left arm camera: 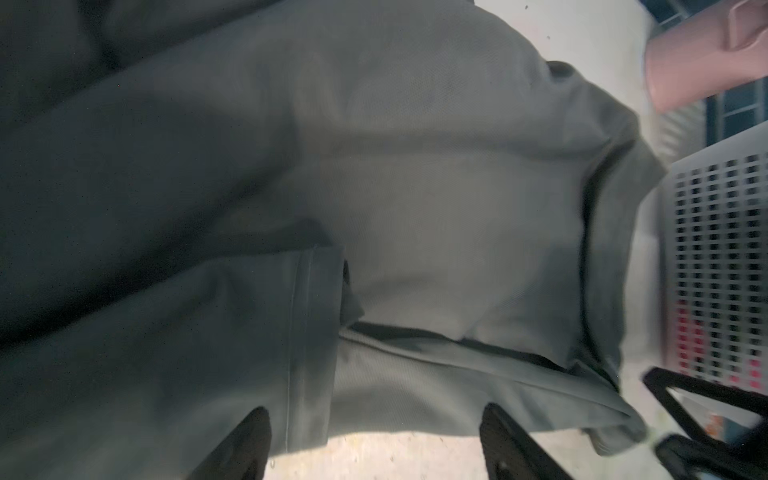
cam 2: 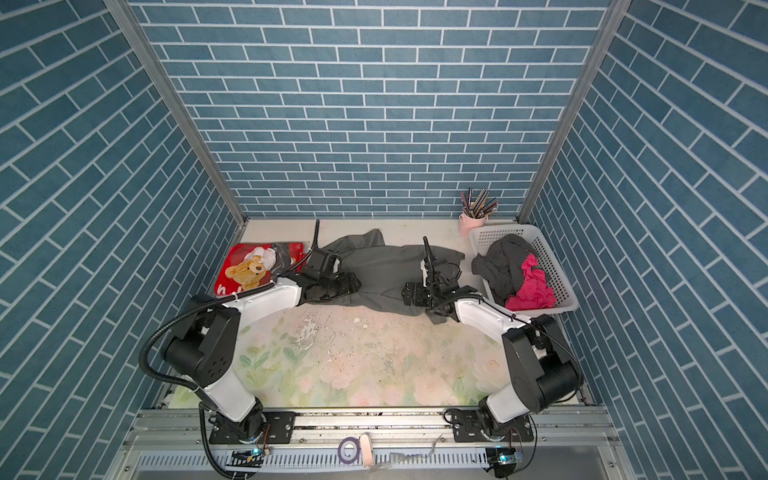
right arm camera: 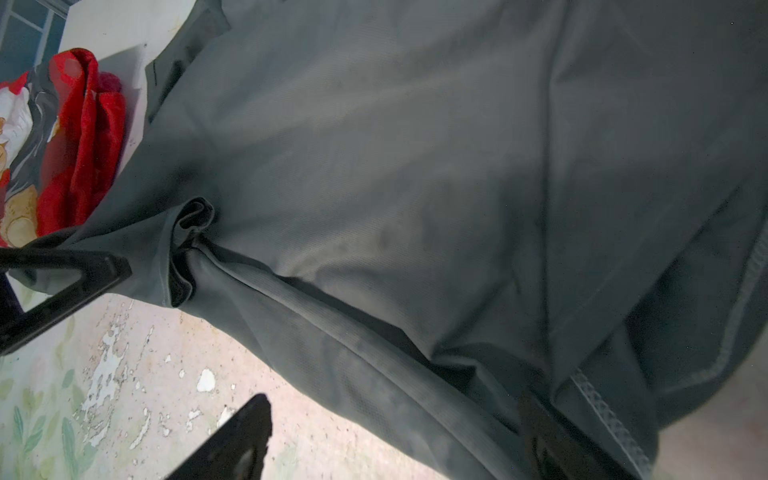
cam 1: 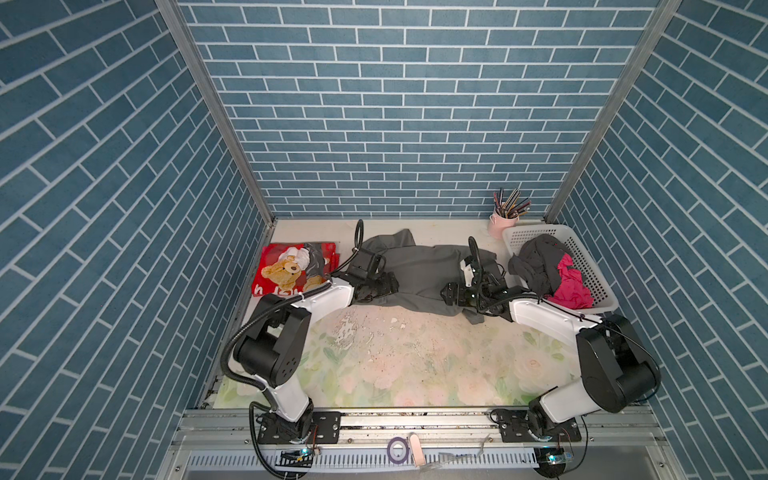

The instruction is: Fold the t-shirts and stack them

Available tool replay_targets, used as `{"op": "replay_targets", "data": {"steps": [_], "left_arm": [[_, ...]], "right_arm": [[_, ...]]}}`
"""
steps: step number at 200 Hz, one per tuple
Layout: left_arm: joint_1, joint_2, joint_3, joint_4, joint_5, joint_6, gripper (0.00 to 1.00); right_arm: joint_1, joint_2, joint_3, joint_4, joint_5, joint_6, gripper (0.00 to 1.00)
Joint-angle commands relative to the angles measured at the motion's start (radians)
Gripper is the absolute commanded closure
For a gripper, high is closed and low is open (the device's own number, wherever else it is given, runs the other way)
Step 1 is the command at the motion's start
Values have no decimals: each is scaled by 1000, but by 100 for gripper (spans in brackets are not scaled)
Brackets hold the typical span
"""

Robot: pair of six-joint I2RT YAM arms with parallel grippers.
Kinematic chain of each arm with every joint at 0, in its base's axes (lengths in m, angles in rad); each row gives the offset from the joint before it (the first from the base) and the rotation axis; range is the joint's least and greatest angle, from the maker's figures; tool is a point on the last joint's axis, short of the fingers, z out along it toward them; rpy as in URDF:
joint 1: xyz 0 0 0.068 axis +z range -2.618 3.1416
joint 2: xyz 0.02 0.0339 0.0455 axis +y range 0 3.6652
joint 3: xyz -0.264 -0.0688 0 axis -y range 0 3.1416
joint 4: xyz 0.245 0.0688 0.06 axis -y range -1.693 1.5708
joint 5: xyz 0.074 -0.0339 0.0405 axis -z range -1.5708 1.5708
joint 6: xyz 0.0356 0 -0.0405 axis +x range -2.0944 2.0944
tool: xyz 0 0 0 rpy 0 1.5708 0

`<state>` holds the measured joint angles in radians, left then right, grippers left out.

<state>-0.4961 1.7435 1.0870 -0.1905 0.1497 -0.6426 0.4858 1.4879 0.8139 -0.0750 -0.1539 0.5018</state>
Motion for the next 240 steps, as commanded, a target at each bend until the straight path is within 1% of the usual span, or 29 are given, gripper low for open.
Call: {"op": "replay_targets", "data": {"steps": [1, 16, 31, 40, 49, 64, 81, 91, 102, 109, 123, 149, 162, 173, 192, 220, 240], "left_arm": [[-43, 36, 58, -165, -188, 140, 23], [-67, 83, 106, -222, -238, 173, 30], [-96, 124, 146, -275, -325, 202, 39], [-108, 142, 161, -299, -361, 213, 43], [-115, 154, 169, -312, -380, 220, 47], [-126, 165, 171, -321, -410, 226, 58], [-132, 182, 179, -337, -440, 233, 67], [-134, 193, 188, -349, -447, 238, 76], [-136, 196, 203, -366, -448, 242, 92], [-138, 187, 215, -382, -451, 243, 100], [-139, 150, 252, -423, -448, 243, 100], [-141, 21, 326, -495, -420, 243, 100], [-143, -44, 330, -515, -400, 238, 100], [-142, -91, 312, -522, -360, 231, 100], [-143, -159, 226, -511, -237, 206, 100], [-148, -287, 19, -463, -57, 148, 100], [-148, -375, -95, -475, -22, 120, 100]], "right_arm": [[-26, -53, -37, 17, -2, 42, 7], [-36, -58, -52, 28, -7, 47, 7], [-40, -55, -56, 37, -12, 50, 7], [-39, -54, -56, 41, -16, 53, 7], [-39, -52, -55, 44, -19, 53, 7], [-41, -51, -56, 47, -20, 52, 7], [-41, -53, -58, 49, -18, 51, 7], [-41, -57, -60, 51, -18, 52, 7], [-41, -58, -62, 52, -18, 52, 7], [-42, -60, -64, 52, -19, 52, 7], [-42, -61, -65, 50, -20, 50, 7], [-43, -60, -64, 48, -21, 48, 8], [-44, -60, -61, 49, -22, 49, 8], [-44, -60, -58, 50, -22, 49, 8], [-46, -58, -50, 43, -26, 47, 8], [-45, -68, -50, 22, -20, 39, 8], [-50, -79, -63, 17, -12, 37, 8]]}}
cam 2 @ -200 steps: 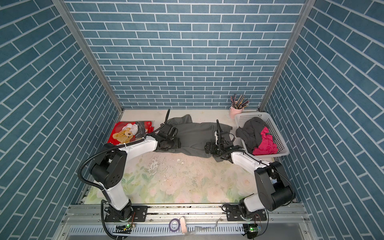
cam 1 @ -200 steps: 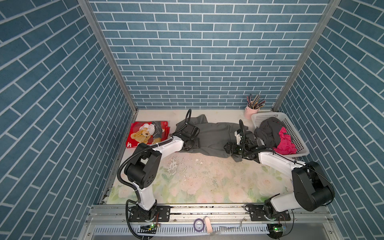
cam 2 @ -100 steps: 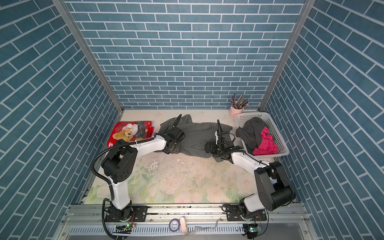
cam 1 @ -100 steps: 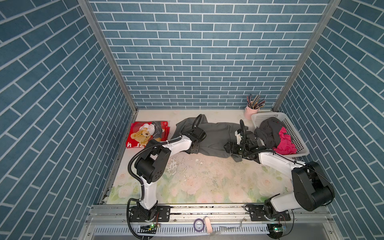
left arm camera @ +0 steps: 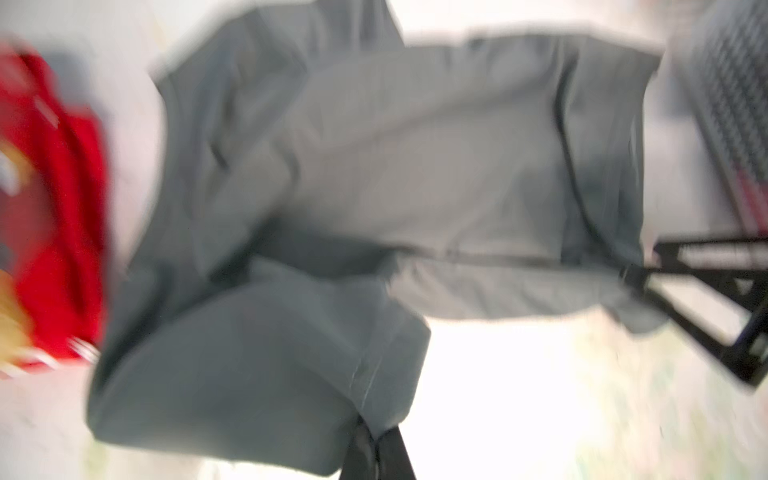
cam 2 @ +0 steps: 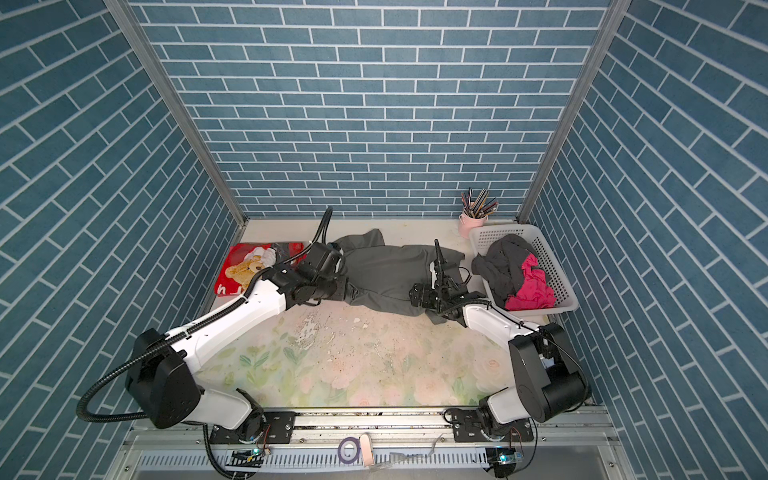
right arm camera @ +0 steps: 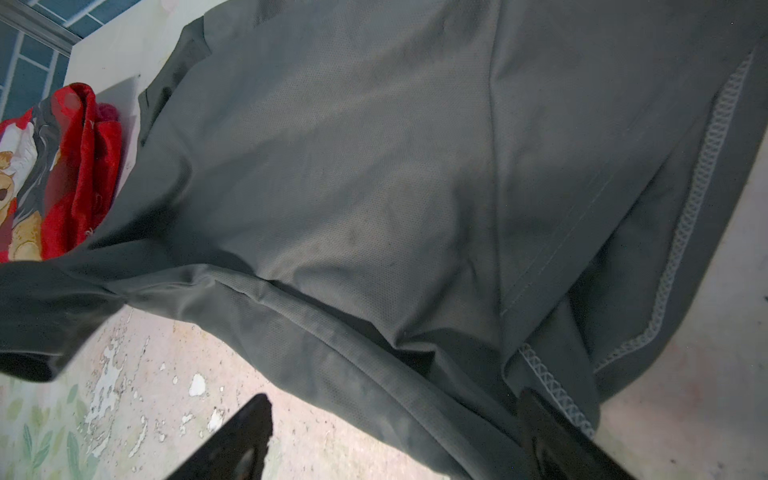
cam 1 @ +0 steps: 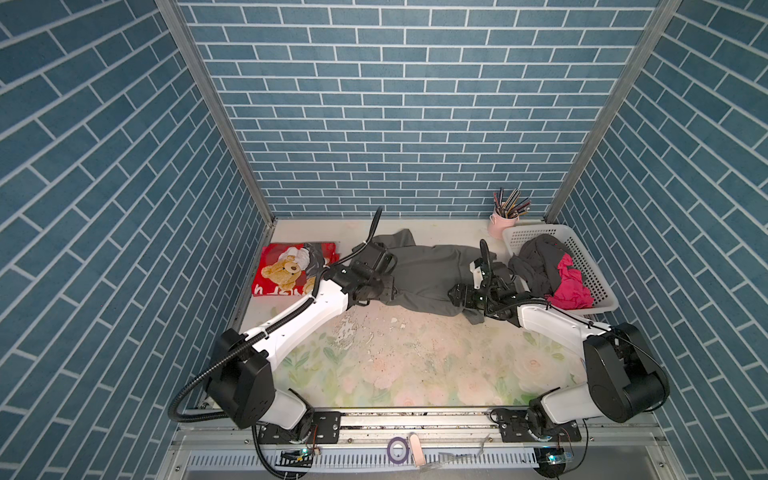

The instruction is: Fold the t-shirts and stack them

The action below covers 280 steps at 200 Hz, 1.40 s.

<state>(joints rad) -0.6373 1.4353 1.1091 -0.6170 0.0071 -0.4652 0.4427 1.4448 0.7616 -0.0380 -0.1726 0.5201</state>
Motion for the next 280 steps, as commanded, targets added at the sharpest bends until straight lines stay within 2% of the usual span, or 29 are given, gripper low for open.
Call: {"op": "replay_targets", "data": {"steps": [1, 10, 28, 47, 52, 64, 73, 79, 85, 103, 110, 129, 159, 185, 204, 219, 233, 243, 254, 280], "left_arm": [[-7, -71, -122, -48, 124, -58, 100], [-7, -102, -164, -47, 145, -75, 100], [-8, -150, -249, -5, 277, -112, 100], [-7, -193, -264, 38, 372, -140, 100], [-7, -202, -256, 49, 379, -142, 90], [4, -200, -203, 28, 330, -126, 55], [15, -174, -142, -23, 251, -97, 39], [23, -154, -98, -56, 187, -77, 36], [30, -134, -62, -82, 137, -62, 27], [63, -93, 2, -100, 76, -20, 23], [73, -74, 22, -101, 58, -10, 12], [104, -35, 38, -62, 41, 5, 12], [147, 14, -37, 64, 194, -23, 12], [163, 26, -80, 51, 152, -17, 12], [220, -17, -141, 57, 140, -21, 12], [275, -54, -203, 62, 163, -27, 12], [321, -85, -267, 79, 197, -35, 12], [340, -108, -316, 92, 204, -51, 13], [342, -131, -364, 117, 206, -66, 14], [341, -120, -448, 215, 243, -116, 20]], "right_arm": [[-8, -36, -11, -20, 5, 18, 8], [-10, -34, -17, -19, 5, 18, 8], [-11, -17, -18, -21, 5, 21, 8], [-11, -3, -16, -18, 4, 28, 8], [-11, -2, -16, -17, 4, 30, 8], [-12, 1, -12, -23, 10, 33, 7], [-11, -1, -8, -33, 19, 34, 7], [-10, -6, -8, -40, 25, 35, 7], [-12, -14, -9, -49, 33, 37, 7], [-11, -47, -20, -82, 57, 35, 6], [-11, -62, -28, -95, 69, 32, 6], [-14, -85, -48, -127, 92, 27, 6], [-14, -110, -100, -152, 85, 39, 6], [-13, -150, -164, -161, 122, 50, 5], [-14, -149, -195, -155, 124, 52, 6], [-12, -141, -220, -116, 101, 58, 10], [-13, -126, -228, -84, 86, 64, 20], [-13, -112, -221, -70, 81, 67, 31], [-13, -102, -213, -57, 76, 69, 44], [-13, -93, -191, -46, 84, 58, 67]]}}
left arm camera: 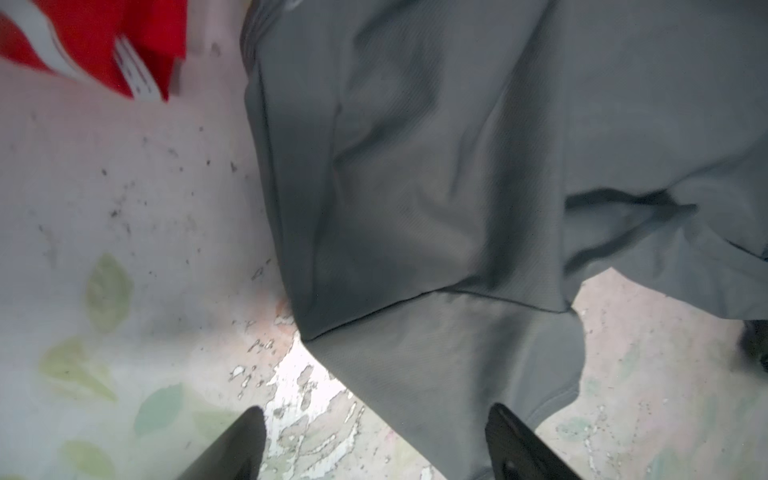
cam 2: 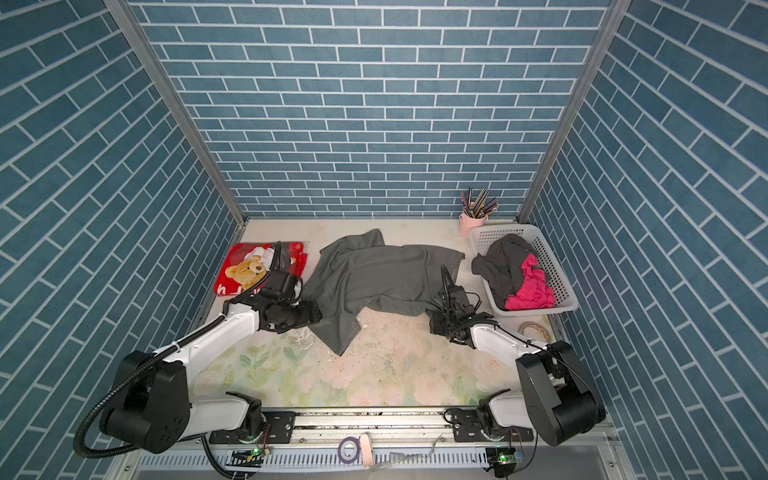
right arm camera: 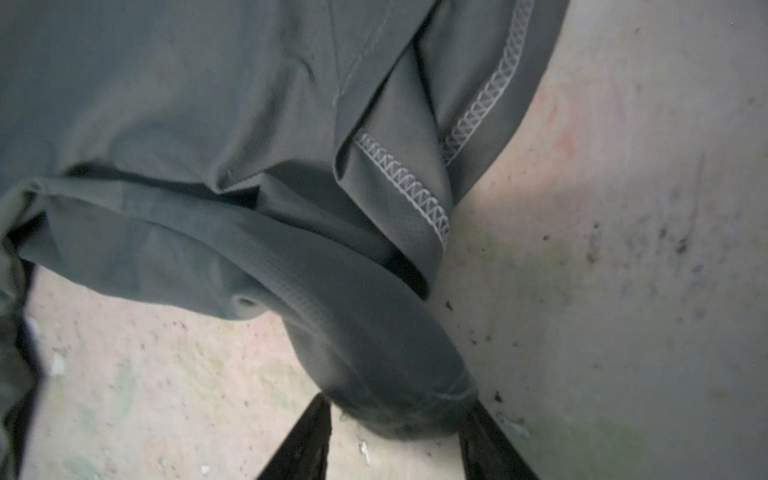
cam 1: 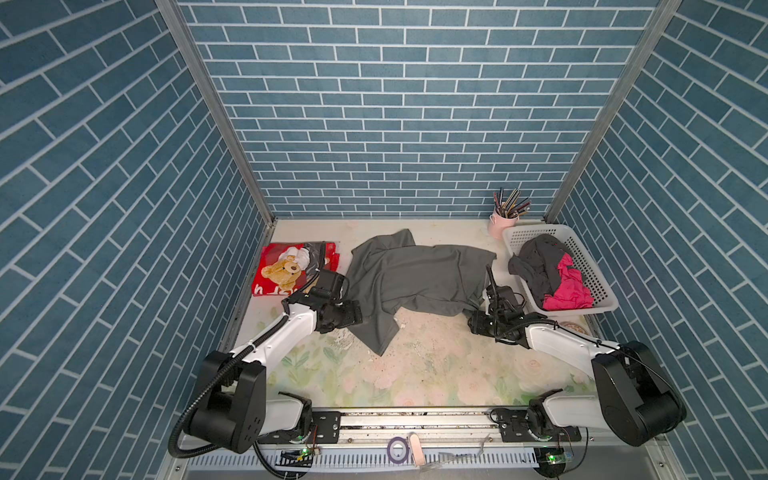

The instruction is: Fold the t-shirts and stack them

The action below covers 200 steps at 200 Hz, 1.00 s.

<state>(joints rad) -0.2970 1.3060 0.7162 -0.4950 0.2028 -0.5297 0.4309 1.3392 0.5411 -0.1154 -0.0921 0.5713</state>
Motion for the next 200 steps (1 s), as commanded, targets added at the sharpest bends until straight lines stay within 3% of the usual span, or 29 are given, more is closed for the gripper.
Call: {"op": "replay_targets", "data": {"steps": [1, 19, 55, 85, 95, 129, 200], "left_arm": [[1, 11, -57, 96, 51, -54, 20], [-1, 54, -78, 154, 88, -92, 23], [-8, 127, -86, 254, 31, -121, 32], [-26, 174, -75, 331, 47, -101, 87], [-26, 179, -54, 330, 57, -90, 100], [-15, 133, 127, 217, 56, -32, 100], [67, -17, 765, -50, 44, -11, 100]], "right_arm": [[-1, 14, 31, 30, 4, 5, 68], [-1, 26, 54, 24, 11, -11, 82], [-4, -2, 79, 26, 14, -29, 95], [-7, -17, 139, -5, 31, -56, 100], [-9, -17, 165, -18, 31, -67, 100], [-27, -35, 293, -106, 59, -127, 100], [-48, -261, 699, -300, 119, -311, 100]]}}
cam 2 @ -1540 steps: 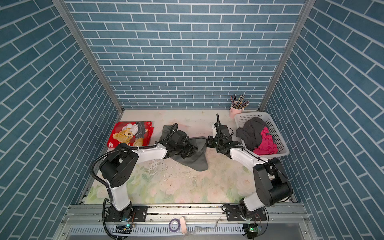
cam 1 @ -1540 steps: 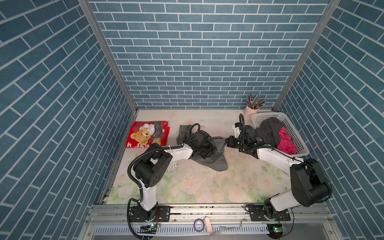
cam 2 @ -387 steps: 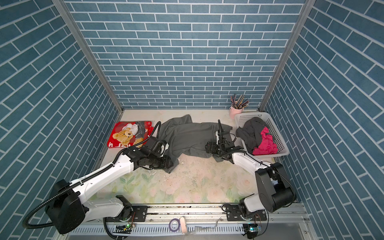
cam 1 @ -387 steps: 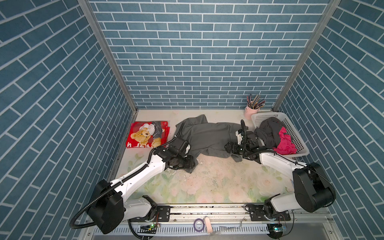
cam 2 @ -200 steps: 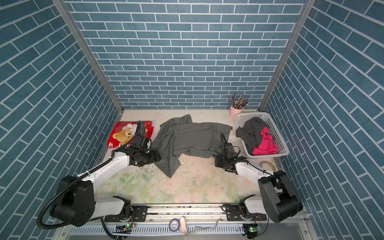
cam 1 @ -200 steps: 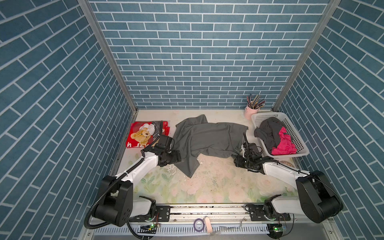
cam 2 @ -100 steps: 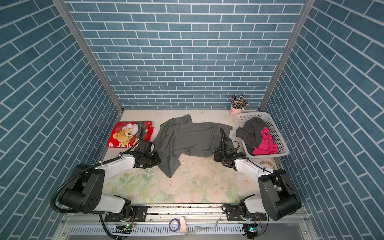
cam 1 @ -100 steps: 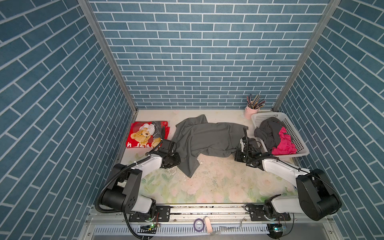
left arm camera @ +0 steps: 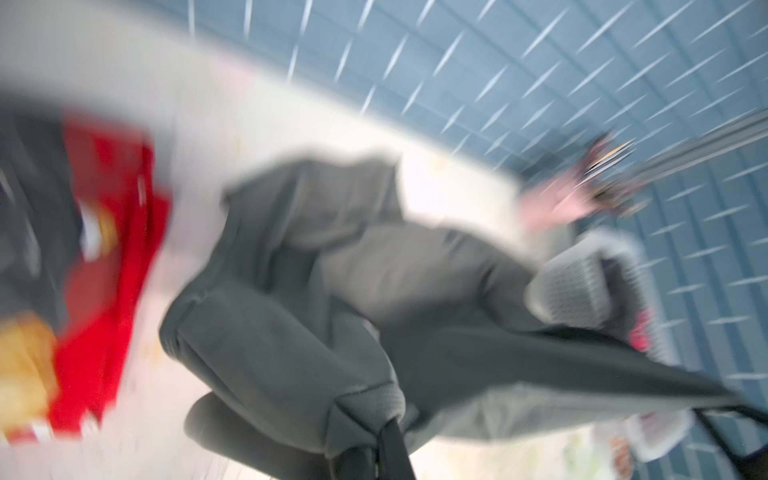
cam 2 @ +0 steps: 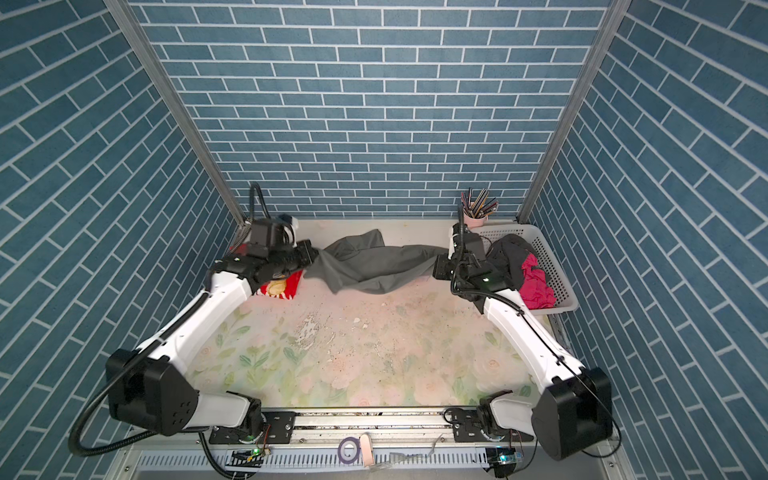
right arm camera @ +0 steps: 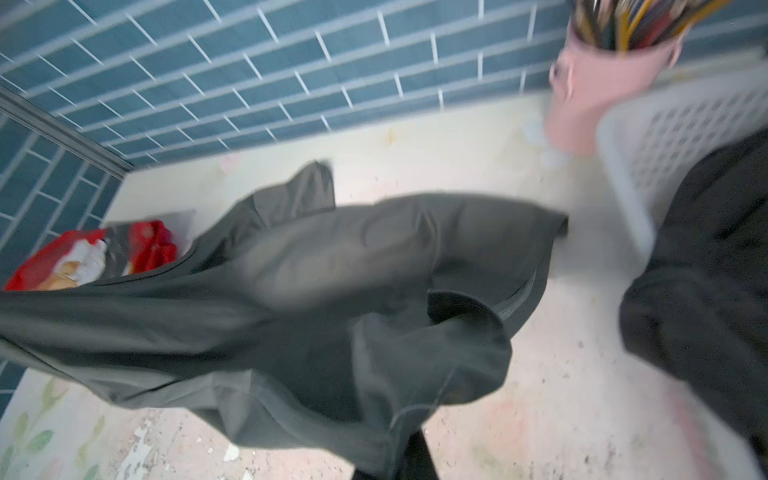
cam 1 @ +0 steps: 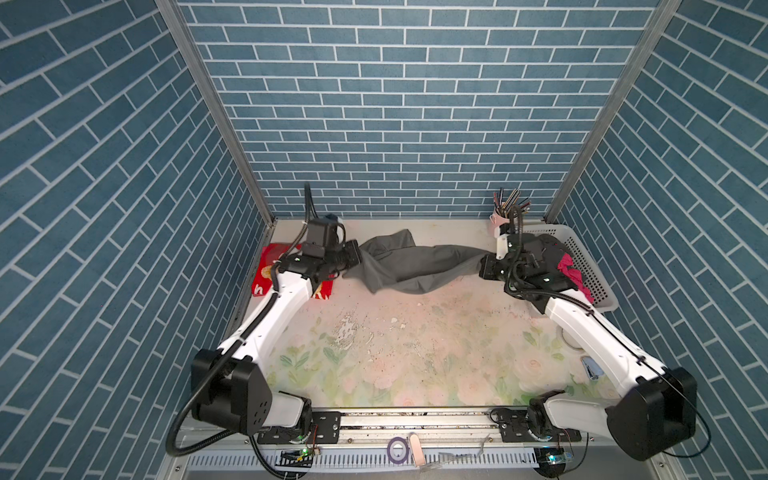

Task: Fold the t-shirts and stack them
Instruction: 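Lift the grey shirt high with both grippers and shake it out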

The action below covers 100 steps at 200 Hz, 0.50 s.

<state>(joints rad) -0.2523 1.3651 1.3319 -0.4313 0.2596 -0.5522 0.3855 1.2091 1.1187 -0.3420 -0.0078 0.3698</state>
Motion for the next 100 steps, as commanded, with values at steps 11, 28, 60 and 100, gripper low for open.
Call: {"op": "replay_targets", "data": {"steps": [11, 28, 60, 100], "left_arm": [[36, -105, 218, -125, -23, -1, 100], [65, -136, 324, -134, -30, -17, 100], [153, -73, 546, -164, -10, -20, 100], [236, 161, 789, -148, 45, -26, 100]], "right_arm": [[-2, -176, 192, -90, 28, -136, 100], [-3, -206, 332, -134, 31, -164, 100], [-4, -140, 584, -200, 42, -207, 100], [-52, 70, 734, -241, 65, -223, 100]]}}
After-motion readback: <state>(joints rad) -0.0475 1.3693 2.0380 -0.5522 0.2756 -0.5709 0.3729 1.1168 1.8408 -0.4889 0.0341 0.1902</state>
